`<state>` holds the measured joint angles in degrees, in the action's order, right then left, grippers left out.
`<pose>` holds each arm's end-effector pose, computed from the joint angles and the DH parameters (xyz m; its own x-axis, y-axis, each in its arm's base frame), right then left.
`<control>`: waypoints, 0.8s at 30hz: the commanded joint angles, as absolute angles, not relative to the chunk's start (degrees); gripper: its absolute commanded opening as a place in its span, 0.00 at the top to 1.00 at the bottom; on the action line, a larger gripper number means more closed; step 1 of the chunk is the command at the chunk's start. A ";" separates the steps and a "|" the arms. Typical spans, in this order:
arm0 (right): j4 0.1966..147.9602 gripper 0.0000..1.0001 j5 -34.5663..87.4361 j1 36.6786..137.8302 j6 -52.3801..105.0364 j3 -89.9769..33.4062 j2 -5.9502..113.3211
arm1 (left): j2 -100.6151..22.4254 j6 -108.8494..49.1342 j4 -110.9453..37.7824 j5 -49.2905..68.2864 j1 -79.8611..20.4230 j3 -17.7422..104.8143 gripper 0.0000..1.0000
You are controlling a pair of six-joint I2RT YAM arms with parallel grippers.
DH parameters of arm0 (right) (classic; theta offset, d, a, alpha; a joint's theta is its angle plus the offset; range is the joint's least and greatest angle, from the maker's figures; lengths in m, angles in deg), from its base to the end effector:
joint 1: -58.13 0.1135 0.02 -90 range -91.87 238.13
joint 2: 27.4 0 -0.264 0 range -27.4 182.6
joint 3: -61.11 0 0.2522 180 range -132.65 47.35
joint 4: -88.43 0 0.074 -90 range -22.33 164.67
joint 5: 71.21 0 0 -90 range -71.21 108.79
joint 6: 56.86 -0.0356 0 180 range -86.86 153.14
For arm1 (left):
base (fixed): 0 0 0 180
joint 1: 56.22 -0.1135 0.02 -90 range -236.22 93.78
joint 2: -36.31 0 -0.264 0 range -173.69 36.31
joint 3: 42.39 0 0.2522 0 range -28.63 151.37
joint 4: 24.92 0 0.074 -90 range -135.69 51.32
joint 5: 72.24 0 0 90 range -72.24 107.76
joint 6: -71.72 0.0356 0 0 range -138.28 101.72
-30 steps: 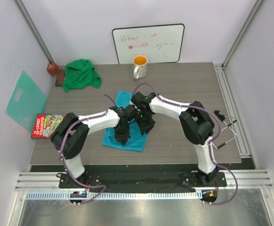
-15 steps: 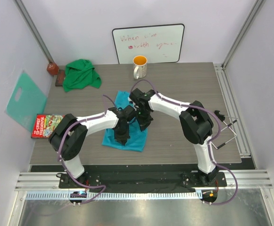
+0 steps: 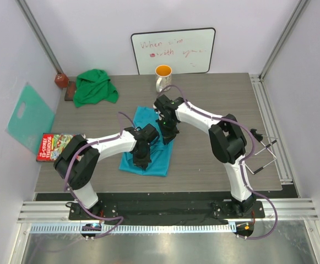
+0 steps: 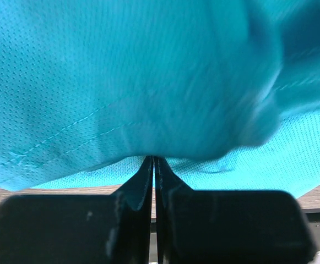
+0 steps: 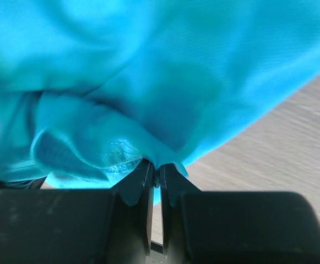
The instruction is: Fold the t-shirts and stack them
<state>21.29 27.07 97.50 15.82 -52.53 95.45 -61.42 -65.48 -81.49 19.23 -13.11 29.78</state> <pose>0.3353 0.2818 0.1888 -0.9119 -0.3671 -0.1836 -0.4007 0.8932 0.2039 0.2182 -0.2030 0.1577 -0.9907 -0.0773 -0.1117 -0.0682 0.9942 -0.0832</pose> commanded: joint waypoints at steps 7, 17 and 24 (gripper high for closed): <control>23.34 0.77 27.14 90.21 12.41 -52.76 93.37 | -63.62 -65.12 -82.10 19.69 -12.10 27.70 1.00; 22.57 0.69 28.55 87.48 12.58 -57.67 91.01 | -64.15 -65.04 -83.33 20.48 -11.75 28.93 1.00; 20.80 0.66 29.42 88.88 16.18 -52.51 78.80 | -65.38 -64.68 -84.04 21.27 -11.75 32.01 0.83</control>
<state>21.88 27.53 87.47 13.66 -54.54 90.38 -62.58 -65.19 -83.07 19.45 -12.32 31.20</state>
